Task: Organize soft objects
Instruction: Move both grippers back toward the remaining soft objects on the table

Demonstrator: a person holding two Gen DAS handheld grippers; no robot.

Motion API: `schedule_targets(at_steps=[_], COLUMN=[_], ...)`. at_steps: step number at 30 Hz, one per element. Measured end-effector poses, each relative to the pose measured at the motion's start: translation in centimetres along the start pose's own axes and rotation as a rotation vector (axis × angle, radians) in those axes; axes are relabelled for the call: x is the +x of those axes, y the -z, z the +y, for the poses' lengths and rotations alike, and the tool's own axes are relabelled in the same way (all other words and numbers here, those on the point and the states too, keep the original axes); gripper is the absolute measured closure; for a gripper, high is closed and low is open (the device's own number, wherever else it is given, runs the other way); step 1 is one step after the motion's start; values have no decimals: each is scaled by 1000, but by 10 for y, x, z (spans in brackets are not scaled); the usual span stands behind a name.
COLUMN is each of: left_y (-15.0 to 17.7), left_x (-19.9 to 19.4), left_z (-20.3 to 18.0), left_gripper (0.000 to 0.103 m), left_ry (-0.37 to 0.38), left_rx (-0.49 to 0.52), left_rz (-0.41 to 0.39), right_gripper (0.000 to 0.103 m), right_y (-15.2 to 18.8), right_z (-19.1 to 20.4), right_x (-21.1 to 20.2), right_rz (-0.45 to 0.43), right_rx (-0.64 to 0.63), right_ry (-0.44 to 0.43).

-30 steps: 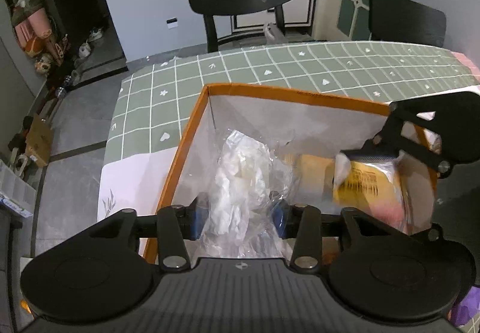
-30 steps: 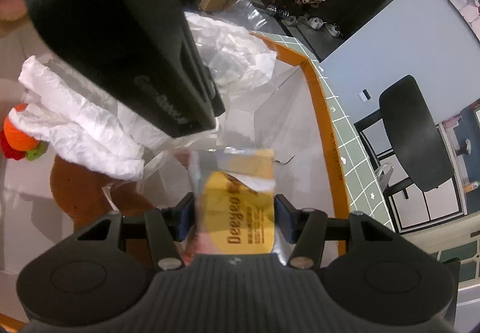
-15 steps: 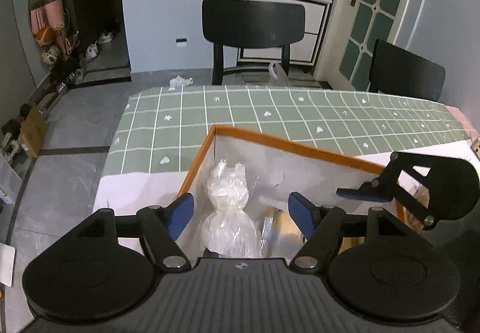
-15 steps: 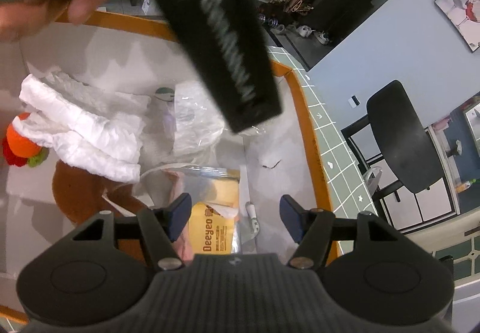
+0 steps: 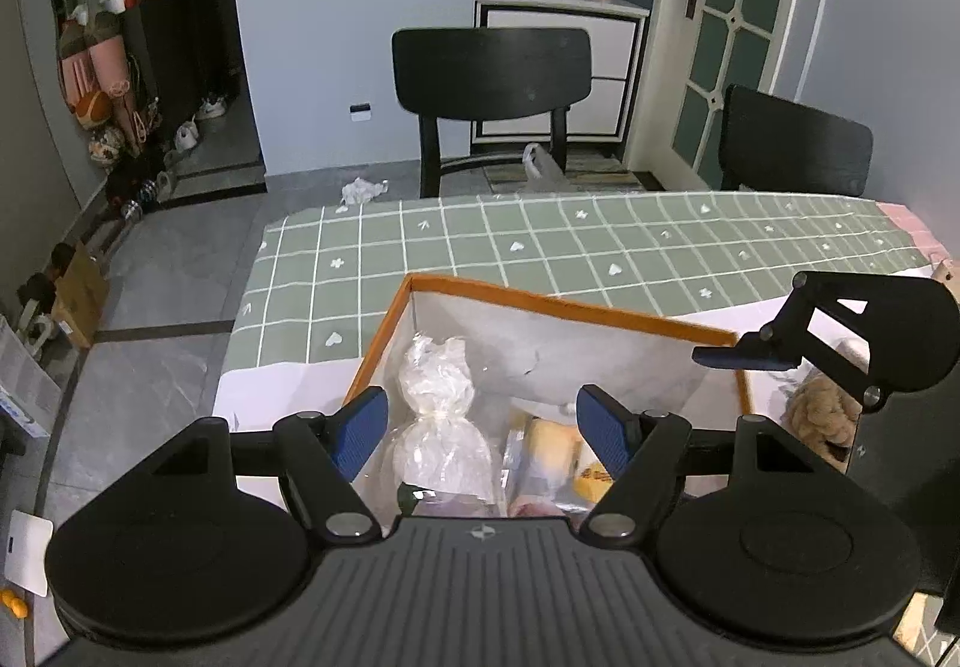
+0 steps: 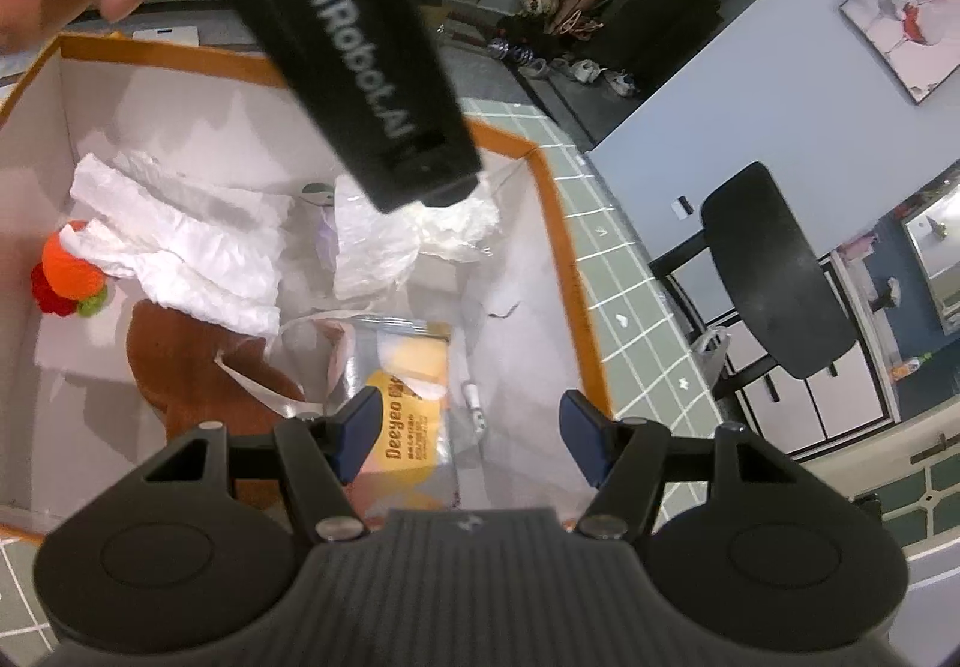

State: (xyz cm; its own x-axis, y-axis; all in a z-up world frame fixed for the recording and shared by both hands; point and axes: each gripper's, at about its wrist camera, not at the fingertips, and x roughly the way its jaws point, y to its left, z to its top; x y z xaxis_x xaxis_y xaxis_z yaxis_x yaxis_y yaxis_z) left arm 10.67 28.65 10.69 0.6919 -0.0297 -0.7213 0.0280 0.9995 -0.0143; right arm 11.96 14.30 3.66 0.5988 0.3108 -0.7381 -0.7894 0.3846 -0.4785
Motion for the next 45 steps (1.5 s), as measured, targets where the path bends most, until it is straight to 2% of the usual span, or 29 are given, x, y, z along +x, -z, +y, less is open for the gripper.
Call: schedule_targets(at_steps=[11,26,35,38,41,45], left_y=[4,26,63,79,96,120], left_x=[-35,-57,-66,-67,-67,-69], left_z=[-33,-109,-167,-192,-219,-260], left_gripper=[19,18,17,17,17,16], left_ry=[38,156,255,245,272,261], left_rx=[40,122,181,215,242,320], left_rz=[-64,-120,-157,-182,-193,-234], right_gripper=[38,38,37,37,37,37], right_y=[30,107,173,198,223,256], right_z=[-18,-21,-3,-1,-3,-8], right_x=[-64,-133,-157,-164,-167,-166], right_rz=[-64,-80,-74,-75,-67,-43], right_rx=[58,121,195,230,266,305], right_ry=[42,70,76,81,94,109])
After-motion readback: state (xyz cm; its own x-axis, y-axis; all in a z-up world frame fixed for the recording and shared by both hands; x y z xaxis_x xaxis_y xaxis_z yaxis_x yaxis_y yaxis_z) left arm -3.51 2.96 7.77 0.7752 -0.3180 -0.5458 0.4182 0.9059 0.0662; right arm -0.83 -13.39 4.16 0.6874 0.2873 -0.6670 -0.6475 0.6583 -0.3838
